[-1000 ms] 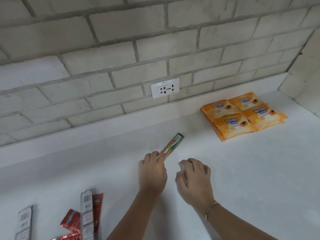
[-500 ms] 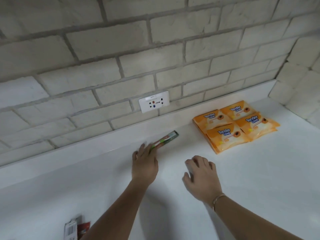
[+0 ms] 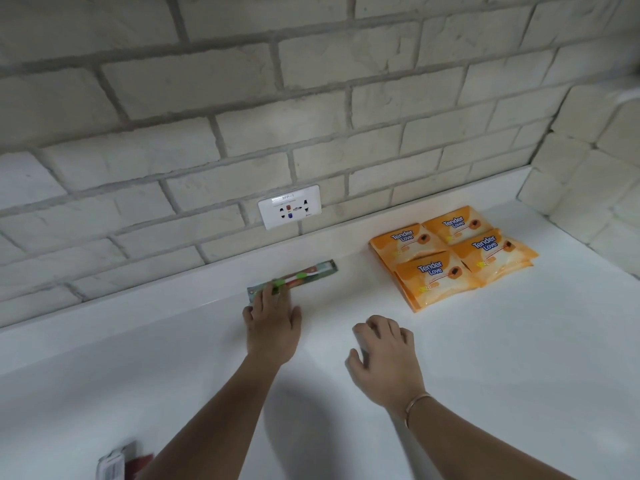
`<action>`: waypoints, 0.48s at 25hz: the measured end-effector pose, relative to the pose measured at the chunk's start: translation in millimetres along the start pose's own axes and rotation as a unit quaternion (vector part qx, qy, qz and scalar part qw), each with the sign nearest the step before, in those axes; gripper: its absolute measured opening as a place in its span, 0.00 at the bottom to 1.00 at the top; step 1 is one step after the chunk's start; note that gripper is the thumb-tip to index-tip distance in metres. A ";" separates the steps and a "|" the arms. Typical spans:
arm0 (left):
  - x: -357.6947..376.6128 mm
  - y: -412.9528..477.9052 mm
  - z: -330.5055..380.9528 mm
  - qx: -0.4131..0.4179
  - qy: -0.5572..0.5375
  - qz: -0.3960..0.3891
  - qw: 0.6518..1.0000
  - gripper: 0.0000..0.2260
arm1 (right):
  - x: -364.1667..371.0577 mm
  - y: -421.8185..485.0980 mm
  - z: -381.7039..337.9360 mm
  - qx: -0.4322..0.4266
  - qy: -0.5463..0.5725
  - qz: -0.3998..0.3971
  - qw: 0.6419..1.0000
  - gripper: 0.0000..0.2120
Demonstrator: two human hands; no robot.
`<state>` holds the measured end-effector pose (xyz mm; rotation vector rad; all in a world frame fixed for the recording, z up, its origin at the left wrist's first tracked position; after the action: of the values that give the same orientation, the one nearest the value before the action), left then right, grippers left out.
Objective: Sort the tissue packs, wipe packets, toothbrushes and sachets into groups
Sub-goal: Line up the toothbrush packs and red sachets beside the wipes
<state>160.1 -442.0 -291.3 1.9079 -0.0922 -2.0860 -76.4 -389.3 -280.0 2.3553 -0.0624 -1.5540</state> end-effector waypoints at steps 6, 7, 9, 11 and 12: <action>-7.5 -4.3 2.8 -0.001 -0.029 0.021 0.999 0.24 | -0.3 0.2 0.5 -0.001 -0.006 -0.008 1.000 0.12; -10.2 -5.9 3.7 0.000 -0.040 0.035 0.999 0.23 | -0.1 0.1 1.4 -0.001 -0.007 -0.008 1.000 0.12; -13.4 -8.5 3.1 -0.004 -0.060 0.048 0.997 0.22 | 0.2 0.6 3.0 0.001 -0.005 -0.006 1.000 0.12; -14.9 -13.0 0.9 -0.010 -0.078 0.048 0.996 0.18 | 0.7 1.1 4.1 0.003 0.000 -0.006 1.000 0.12; -16.0 -17.4 0.7 -0.009 -0.081 0.049 0.995 0.15 | 0.7 1.4 4.5 0.003 0.001 -0.007 1.000 0.12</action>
<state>157.3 -421.2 -280.3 1.6858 -0.1978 -2.1638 -80.0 -391.8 -281.9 2.3676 -0.0511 -1.5587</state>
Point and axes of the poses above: each hand's wrist, its own y-axis towards the middle knuckle, its own x-axis out of the palm, z = x × y, the point moved 8 cm from there along y, towards the middle knuckle, and after that the axes turned 6 degrees about z, right-handed, at the moved point
